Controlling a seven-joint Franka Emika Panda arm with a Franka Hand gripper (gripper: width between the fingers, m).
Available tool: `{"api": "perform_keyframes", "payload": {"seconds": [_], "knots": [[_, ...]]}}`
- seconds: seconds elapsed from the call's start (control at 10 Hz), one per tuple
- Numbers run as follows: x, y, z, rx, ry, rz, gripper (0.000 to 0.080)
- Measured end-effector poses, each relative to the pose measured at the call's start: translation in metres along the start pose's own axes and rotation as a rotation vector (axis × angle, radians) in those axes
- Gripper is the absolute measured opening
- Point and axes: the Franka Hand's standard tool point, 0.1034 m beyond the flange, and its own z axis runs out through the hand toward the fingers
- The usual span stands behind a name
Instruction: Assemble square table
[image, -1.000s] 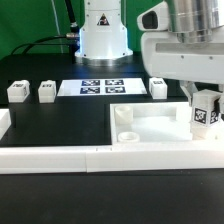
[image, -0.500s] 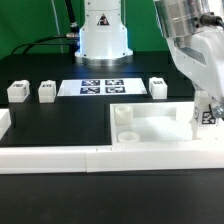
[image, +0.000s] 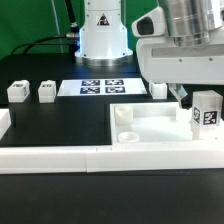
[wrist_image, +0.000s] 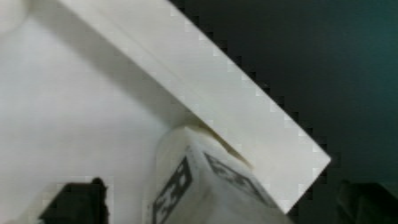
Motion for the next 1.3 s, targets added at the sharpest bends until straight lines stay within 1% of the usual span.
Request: {"api": "perform_keyframes", "payload": {"seconds": [0.1, 0.2, 0.3, 0.4, 0.5, 0.7, 0.9, 1.1, 1.2, 1.3], "knots": [[0.0010, 0.0009, -0.0003, -0.002, 0.002, -0.092, 0.0649], [0.0014, 0.0017, 0.0000, -0.015, 0.008, -0.202, 0.0649], [0.0019, 0.0034, 0.0007, -0.051, 0.020, -0.394, 0.0649], [0.0035, 0.0037, 0.0002, -0.078, 0.033, -0.559, 0.0649], [0.0053, 0.0028, -0.0004, -0.086, 0.045, -0.641, 0.0649], [0.0054, 0.0029, -0.0005, -0.085, 0.046, -0.608, 0.0634], [0.0053, 0.0027, -0.0004, -0.081, 0.049, -0.518, 0.0285], [0.0053, 0.0028, -0.0004, -0.077, 0.054, -0.388, 0.0290], [0.0053, 0.0021, -0.0010, -0.070, 0.058, -0.244, 0.0290], [0.0062, 0.0015, -0.0033, -0.062, 0.064, 0.000, 0.0290]]}}
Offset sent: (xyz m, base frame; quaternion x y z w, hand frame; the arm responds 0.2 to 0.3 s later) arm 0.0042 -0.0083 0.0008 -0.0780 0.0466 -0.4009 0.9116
